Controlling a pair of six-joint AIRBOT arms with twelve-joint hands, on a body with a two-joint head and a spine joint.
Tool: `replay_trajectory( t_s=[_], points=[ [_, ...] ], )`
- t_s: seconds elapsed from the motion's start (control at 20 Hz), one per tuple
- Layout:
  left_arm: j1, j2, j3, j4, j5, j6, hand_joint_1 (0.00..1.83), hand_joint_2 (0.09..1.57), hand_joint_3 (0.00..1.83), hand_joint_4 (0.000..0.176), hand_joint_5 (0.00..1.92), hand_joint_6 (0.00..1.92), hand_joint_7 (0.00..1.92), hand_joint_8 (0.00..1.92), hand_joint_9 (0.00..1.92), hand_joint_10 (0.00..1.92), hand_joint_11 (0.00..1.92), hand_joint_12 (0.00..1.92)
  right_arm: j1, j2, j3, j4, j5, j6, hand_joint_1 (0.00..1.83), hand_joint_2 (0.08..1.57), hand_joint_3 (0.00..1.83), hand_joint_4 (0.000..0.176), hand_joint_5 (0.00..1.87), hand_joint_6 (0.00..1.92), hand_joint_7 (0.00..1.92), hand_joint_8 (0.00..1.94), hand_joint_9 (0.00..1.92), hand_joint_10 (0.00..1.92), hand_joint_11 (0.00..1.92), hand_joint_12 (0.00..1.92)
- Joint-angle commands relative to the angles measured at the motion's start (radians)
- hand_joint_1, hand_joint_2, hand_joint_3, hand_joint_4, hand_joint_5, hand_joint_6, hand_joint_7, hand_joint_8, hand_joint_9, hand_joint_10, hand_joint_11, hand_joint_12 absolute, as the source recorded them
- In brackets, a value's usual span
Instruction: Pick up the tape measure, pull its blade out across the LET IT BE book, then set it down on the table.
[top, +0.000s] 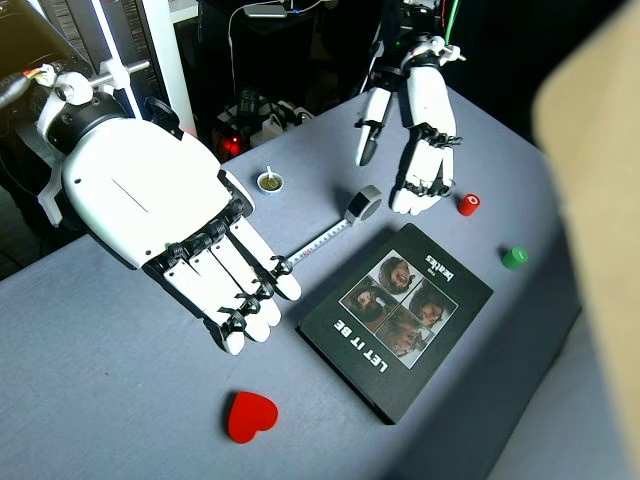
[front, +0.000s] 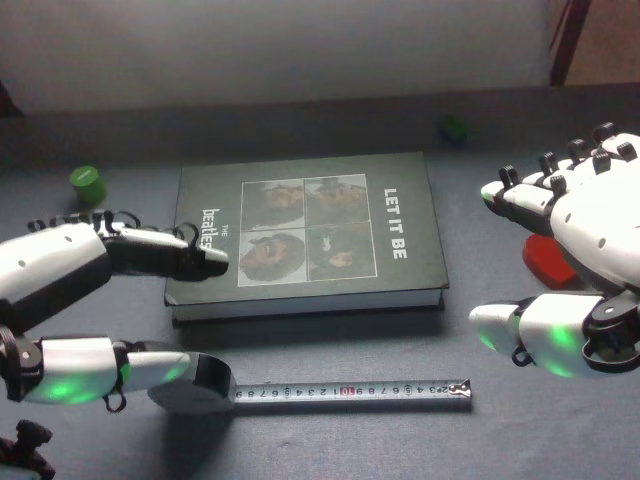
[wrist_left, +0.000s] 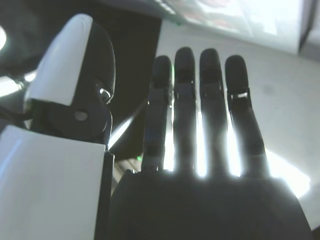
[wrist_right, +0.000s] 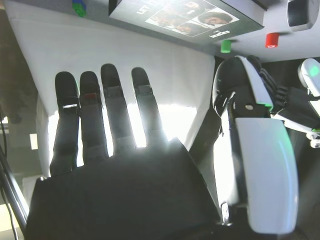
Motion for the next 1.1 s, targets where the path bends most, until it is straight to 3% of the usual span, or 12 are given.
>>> replay_trajectory(
  t_s=[0.0,0.5,1.05],
  points=[
    [-0.002,-0.011,0.005,0.003,-0.122,-0.010,0.95,1.12,0.00,0.000,0.52,0.00,0.58,0.00,0.51,0.00,0.15,0.91,0.004,0.002,-0.005,-0.078,-0.012,0.004,0.08,1.17,0.00,0.072,0.13,0.00,0.19,0.00,0.17,0.00,0.00,0.65],
    [0.089,-0.079,0.041,-0.015,-0.155,0.007,0.96,1.11,0.00,0.000,0.55,0.01,0.58,0.00,0.50,0.00,0.16,0.90,0.001,0.002,-0.005,-0.078,-0.007,0.004,0.05,1.18,0.00,0.069,0.13,0.00,0.20,0.00,0.19,0.00,0.00,0.77],
    [0.090,-0.123,0.074,-0.041,-0.142,0.042,0.96,1.11,0.00,0.000,0.57,0.01,0.59,0.00,0.50,0.00,0.15,0.90,-0.001,-0.001,-0.005,-0.078,-0.004,0.003,0.07,1.18,0.00,0.069,0.16,0.00,0.24,0.00,0.22,0.00,0.00,0.85]
  ],
)
